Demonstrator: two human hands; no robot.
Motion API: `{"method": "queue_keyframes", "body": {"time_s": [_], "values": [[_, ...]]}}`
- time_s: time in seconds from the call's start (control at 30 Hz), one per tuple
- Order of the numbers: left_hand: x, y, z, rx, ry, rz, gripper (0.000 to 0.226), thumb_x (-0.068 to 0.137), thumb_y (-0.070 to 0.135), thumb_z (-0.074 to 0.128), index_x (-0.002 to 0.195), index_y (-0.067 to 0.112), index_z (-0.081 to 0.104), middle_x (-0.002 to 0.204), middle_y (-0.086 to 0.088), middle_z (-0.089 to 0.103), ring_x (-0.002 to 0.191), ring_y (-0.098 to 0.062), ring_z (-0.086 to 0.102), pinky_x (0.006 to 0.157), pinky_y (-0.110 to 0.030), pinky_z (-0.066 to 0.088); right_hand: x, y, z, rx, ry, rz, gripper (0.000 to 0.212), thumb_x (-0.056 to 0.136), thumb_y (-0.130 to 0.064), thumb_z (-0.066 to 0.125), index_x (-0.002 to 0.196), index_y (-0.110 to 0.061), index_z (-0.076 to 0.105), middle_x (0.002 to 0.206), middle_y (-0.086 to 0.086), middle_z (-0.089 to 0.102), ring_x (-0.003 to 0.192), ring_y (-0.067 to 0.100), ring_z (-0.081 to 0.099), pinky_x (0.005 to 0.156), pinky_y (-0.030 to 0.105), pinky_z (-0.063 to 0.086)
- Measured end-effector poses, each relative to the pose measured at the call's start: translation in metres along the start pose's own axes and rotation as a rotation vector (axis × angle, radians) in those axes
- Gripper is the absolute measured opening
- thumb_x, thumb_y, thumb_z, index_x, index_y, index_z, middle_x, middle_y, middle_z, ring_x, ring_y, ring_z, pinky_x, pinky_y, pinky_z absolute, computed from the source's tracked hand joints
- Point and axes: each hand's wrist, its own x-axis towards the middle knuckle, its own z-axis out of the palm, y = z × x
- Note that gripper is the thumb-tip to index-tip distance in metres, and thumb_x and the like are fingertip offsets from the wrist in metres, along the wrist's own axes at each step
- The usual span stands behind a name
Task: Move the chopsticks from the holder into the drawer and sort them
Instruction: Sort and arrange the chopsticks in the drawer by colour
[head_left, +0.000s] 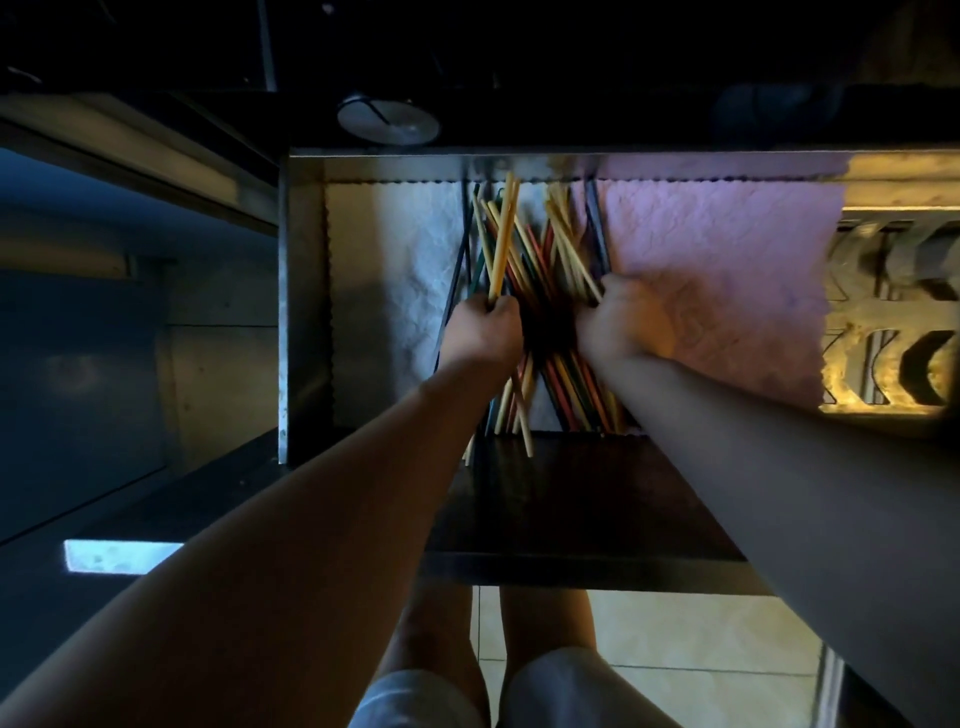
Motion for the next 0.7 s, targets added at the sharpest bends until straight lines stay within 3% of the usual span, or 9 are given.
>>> {"method": "queue_keyframes", "body": {"time_s": [0.13,0.23,0.43,0.53,0.6,0.7], "values": [[-0.002,0.0,-0.002,-0.007,-0.007,0.012,0.024,0.094,0.028,0.047,0.087,0.014,0.064,0.066,0.0,0.057,0.059,-0.017,0.055,0.053,-0.025,0.041,0.001,0.004,-0.002,0.086,-0.006,-0.006,0.02,0.083,-0.028,0.061,0.094,-0.012,0.067,0.101,0.012,0.069,0.097,0.033,0.063,0.079,0.034,0.049],[-0.002,-0.001,-0.002,-0.039,-0.004,0.011,0.022,0.092,0.026,0.047,0.081,0.015,0.061,0.068,-0.002,0.06,0.065,-0.021,0.06,0.062,-0.03,0.048,0.002,0.006,-0.003,0.15,0.02,-0.006,0.028,0.085,-0.035,0.063,0.096,-0.01,0.069,0.099,0.014,0.069,0.096,0.033,0.063,0.08,0.032,0.049],[-0.001,-0.001,-0.003,-0.09,-0.001,-0.005,0.022,0.093,0.025,0.046,0.077,0.018,0.059,0.067,0.0,0.061,0.061,-0.019,0.059,0.062,-0.03,0.049,0.001,0.011,-0.012,0.259,0.009,-0.013,0.027,0.088,-0.038,0.06,0.072,-0.016,0.06,0.066,0.001,0.06,0.067,0.022,0.059,0.057,0.024,0.037],[-0.003,0.0,0.0,-0.128,-0.015,-0.018,0.018,0.094,0.022,0.045,0.086,0.015,0.059,0.081,-0.011,0.067,0.075,-0.029,0.068,0.074,-0.043,0.059,-0.001,0.012,-0.016,0.335,-0.021,-0.027,0.035,0.089,-0.033,0.059,0.059,-0.02,0.048,0.053,-0.008,0.044,0.051,0.01,0.045,0.048,0.02,0.027],[-0.005,0.001,0.003,-0.179,-0.004,-0.039,0.015,0.094,0.017,0.045,0.092,0.014,0.06,0.084,-0.014,0.066,0.078,-0.032,0.068,0.077,-0.048,0.059,-0.002,0.013,-0.02,0.402,-0.047,-0.041,0.03,0.09,-0.03,0.058,0.063,-0.018,0.053,0.05,-0.008,0.041,0.046,0.008,0.041,0.047,0.022,0.026],[-0.003,0.004,0.009,-0.219,0.072,-0.074,0.021,0.09,0.012,0.046,0.099,0.016,0.065,0.08,-0.007,0.065,0.077,-0.027,0.065,0.073,-0.037,0.056,-0.004,0.012,-0.024,0.501,-0.06,-0.052,0.022,0.092,-0.026,0.053,0.072,-0.018,0.058,0.049,-0.01,0.048,0.046,0.002,0.045,0.044,0.016,0.032]]}}
